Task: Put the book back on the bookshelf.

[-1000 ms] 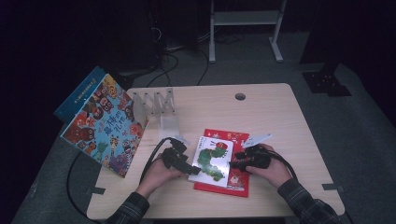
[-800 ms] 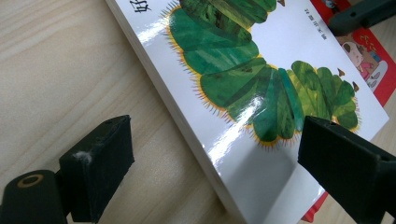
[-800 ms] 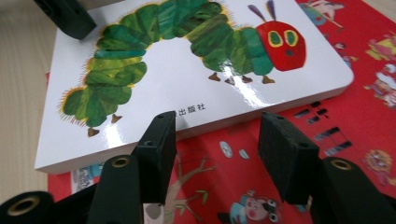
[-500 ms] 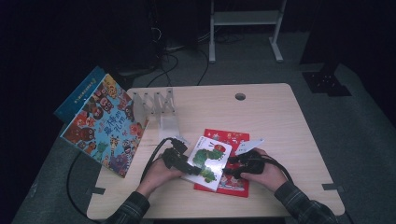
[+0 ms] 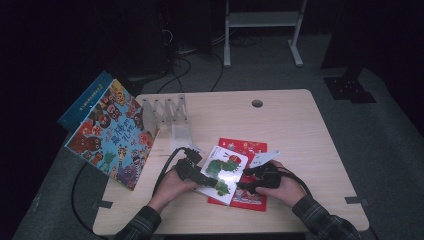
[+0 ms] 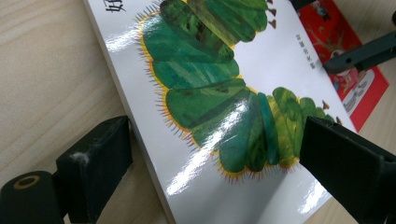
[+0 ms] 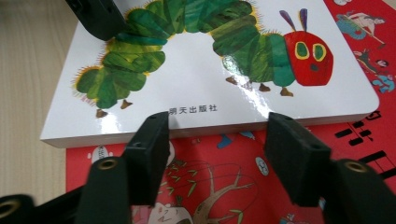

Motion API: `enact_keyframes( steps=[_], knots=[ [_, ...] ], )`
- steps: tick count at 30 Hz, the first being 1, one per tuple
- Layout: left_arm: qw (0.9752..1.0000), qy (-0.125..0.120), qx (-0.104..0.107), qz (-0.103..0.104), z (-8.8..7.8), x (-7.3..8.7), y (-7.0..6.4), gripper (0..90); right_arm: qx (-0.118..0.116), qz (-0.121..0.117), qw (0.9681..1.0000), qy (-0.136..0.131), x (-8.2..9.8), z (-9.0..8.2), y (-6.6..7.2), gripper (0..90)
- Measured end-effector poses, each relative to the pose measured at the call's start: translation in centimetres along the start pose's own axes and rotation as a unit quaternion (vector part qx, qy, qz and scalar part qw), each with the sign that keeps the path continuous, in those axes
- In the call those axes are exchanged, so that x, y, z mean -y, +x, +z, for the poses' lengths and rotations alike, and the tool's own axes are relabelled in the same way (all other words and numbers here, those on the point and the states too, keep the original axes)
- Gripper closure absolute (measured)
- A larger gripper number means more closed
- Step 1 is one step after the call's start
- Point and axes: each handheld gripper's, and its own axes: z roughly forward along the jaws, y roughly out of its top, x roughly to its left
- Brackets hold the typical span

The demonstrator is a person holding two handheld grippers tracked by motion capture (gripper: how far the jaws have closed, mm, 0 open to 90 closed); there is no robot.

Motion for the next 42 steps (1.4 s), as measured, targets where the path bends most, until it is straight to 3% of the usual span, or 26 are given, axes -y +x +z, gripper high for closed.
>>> enact_keyframes(
  steps=[7, 12, 20, 29, 31, 34, 36, 42],
  knots=[
    [0.9995, -0.031, 0.006, -0.002, -1.0, -0.3, -0.6, 8.7, 0.009, -0.004, 1.0, 0.0, 0.2, 0.0, -0.1, 28.4],
    [0.9985, -0.052, 0.015, 0.01, -2.1, -0.6, -1.2, 8.8, 0.01, -0.006, 0.9999, 0.0, 0.3, -0.1, -0.2, 25.6],
    [0.9933, -0.102, 0.043, 0.032, -3.9, -1.3, -3.0, 13.2, 0.011, -0.011, 0.9999, -0.002, 0.6, -0.2, -0.4, 22.3],
    [0.9898, -0.12, 0.06, 0.048, -4.4, -1.9, -4.1, 17.6, 0.013, 0.001, 0.9999, -0.008, 0.8, -0.5, -0.8, 24.1],
    [0.9902, -0.107, 0.071, 0.054, -4.1, -2.0, -4.2, 20.7, 0.015, 0.007, 0.9998, -0.009, 0.9, -0.6, -1.0, 25.8],
    [0.9914, -0.097, 0.062, 0.062, -3.4, -2.2, -4.7, 21.6, 0.019, 0.014, 0.9997, -0.011, 1.0, -0.8, -1.3, 27.3],
    [0.991, -0.098, 0.067, 0.061, -3.3, -2.5, -4.8, 23.2, 0.02, 0.015, 0.9996, -0.011, 1.0, -0.8, -1.5, 27.3],
    [0.9925, -0.089, 0.063, 0.056, -3.2, -3.4, -4.4, 38.6, 0.022, 0.017, 0.9995, -0.013, 1.1, -1.0, -1.6, 28.1]
  ],
)
